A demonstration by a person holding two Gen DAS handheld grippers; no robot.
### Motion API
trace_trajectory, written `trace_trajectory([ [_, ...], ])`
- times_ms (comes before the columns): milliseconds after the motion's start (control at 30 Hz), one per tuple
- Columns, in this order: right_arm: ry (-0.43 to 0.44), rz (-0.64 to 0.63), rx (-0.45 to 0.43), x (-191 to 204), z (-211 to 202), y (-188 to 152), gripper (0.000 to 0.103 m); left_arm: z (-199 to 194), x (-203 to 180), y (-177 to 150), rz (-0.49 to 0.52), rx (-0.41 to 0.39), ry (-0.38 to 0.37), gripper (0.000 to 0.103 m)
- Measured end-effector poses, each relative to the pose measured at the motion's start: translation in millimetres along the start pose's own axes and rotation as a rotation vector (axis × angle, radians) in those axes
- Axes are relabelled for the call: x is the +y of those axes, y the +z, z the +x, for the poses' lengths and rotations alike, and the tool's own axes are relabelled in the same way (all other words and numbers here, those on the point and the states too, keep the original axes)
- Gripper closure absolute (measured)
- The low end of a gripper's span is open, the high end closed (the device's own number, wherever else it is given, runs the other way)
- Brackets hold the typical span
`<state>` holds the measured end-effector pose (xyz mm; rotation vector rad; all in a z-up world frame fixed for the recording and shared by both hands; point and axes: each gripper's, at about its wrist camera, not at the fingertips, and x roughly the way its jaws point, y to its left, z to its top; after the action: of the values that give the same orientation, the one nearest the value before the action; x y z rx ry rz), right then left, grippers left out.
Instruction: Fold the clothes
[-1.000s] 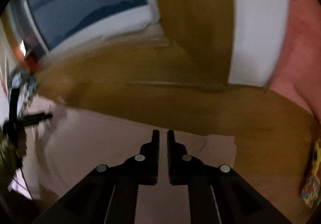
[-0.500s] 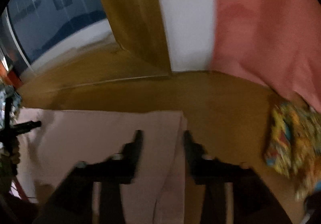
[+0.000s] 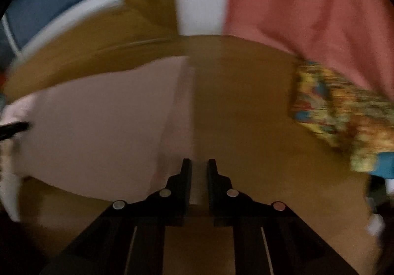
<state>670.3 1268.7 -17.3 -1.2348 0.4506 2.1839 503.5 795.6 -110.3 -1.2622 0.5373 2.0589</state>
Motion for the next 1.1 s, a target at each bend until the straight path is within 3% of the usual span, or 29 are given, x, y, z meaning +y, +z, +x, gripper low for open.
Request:
trace_trajectory([
  [167,0.109,-0.054,-0.106,44,-39,11,0.089,-28,23,1,-0.077,-0.05,-0.029,0.028],
  [233,0.204,-0.096,-0.089,78,-35,13,0.088,-39,36,-1,-0.106,-0.074,-0.02,0.028],
  [433,0.347,-0.144,0.006,149,-1,4,0.088,-45,69,-12,-0.157,-0.081,0.037,0.028],
  [633,0.572,-0.415,0.008,246,-13,-1,0.088,-38,61,-27,-0.15,-0.035,0.025,0.028],
  [733,0.55,-0.545,0.031,282,-5,-9,0.088,-28,50,-35,-0.138,-0.014,0.051,0.028],
  [833,0.523,-0.605,0.026,289,-3,-12,0.088,-20,47,-43,-0.151,-0.007,0.071,0.024],
  [1033,0.516,-0.693,0.098,282,3,-3,0.088,-24,59,-53,-0.199,0.0,0.059,0.024],
  [1100,0.556,-0.685,0.113,290,0,16,0.088,-32,66,-57,-0.226,-0.017,0.045,0.026],
])
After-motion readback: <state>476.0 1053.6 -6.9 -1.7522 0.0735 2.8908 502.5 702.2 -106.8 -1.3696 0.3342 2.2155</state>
